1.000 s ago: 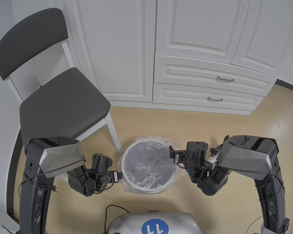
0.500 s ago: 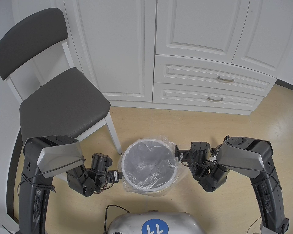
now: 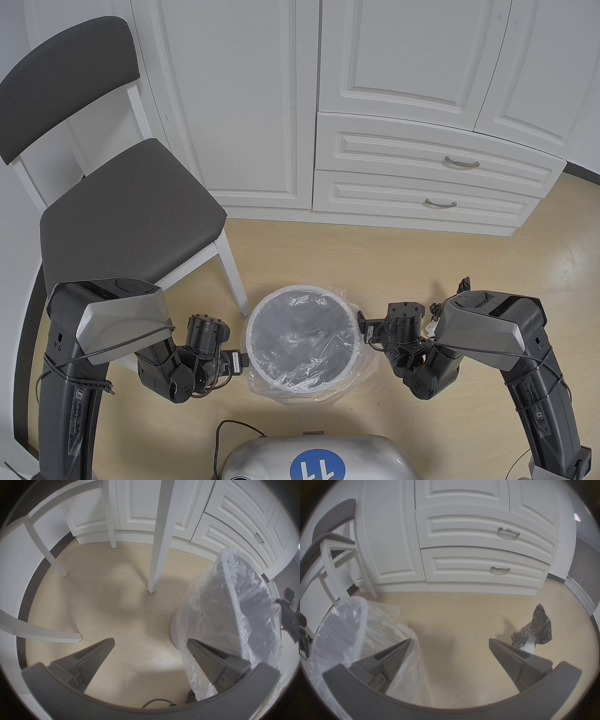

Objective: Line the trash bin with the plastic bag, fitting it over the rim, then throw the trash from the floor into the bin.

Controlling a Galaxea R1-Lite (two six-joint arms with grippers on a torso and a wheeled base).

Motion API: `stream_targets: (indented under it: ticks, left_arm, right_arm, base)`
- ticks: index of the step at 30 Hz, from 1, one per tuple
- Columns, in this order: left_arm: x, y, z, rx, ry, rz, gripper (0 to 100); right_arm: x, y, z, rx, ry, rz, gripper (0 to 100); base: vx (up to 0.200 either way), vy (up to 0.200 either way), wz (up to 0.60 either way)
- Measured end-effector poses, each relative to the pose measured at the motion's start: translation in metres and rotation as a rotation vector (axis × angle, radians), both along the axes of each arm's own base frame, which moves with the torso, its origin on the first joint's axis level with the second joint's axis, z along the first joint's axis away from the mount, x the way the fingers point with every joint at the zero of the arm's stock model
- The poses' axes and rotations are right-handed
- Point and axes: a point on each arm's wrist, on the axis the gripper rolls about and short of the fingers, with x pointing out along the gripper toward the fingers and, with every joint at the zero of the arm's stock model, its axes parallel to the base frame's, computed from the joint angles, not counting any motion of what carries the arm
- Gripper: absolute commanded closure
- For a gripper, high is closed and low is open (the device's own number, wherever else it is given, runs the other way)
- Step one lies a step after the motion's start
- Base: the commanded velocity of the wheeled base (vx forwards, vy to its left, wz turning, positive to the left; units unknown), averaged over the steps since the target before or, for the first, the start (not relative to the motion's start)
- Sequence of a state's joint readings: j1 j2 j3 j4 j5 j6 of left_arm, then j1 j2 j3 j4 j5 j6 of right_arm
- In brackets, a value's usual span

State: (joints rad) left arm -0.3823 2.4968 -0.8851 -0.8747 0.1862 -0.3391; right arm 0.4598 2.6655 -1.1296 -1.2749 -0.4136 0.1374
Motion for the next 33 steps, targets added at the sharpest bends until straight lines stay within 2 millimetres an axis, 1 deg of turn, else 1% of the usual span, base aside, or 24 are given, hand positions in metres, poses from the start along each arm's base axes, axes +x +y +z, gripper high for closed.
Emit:
stream_targets:
  ticks: [3,6,13,16,23,26,29,33]
  left_arm:
    - [0.0,0.0,0.0,0.0,0.0,-0.001,0]
    - [0.0,0.0,0.0,0.0,0.0,-0.002,0]
    - [-0.001,0.001,0.001,-0.001,0.0,-0.001,0]
    - [-0.002,0.002,0.002,0.001,0.001,-0.002,0]
    - [-0.01,0.008,0.013,0.032,-0.001,-0.029,0]
    - [-0.012,0.009,0.018,0.035,-0.007,-0.035,0]
    - [-0.013,0.01,0.022,0.036,-0.013,-0.036,0]
    - [-0.014,0.011,0.026,0.037,-0.019,-0.038,0]
  right_arm:
    - [-0.001,-0.001,-0.009,-0.006,0.046,0.001,0]
    - [-0.001,-0.002,-0.012,0.015,0.063,0.006,0]
    - [-0.002,-0.003,-0.009,0.023,0.062,0.009,0]
    - [-0.003,-0.004,-0.002,0.026,0.056,0.01,0]
    - [-0.015,-0.009,0.034,0.031,0.044,0.016,0]
    - [-0.017,-0.009,0.044,0.037,0.032,0.022,0]
    - [-0.015,-0.007,0.042,0.04,0.028,0.025,0]
    - [-0.009,-0.004,0.029,0.038,0.039,0.027,0]
  base:
    - [0.0,0.0,0.0]
    - [0.0,0.0,0.0]
    - [0.0,0.0,0.0]
    - [0.0,0.0,0.0]
    - [0.0,0.0,0.0]
    - [0.0,0.0,0.0]
    - [0.0,0.0,0.0]
    - [0.0,0.0,0.0]
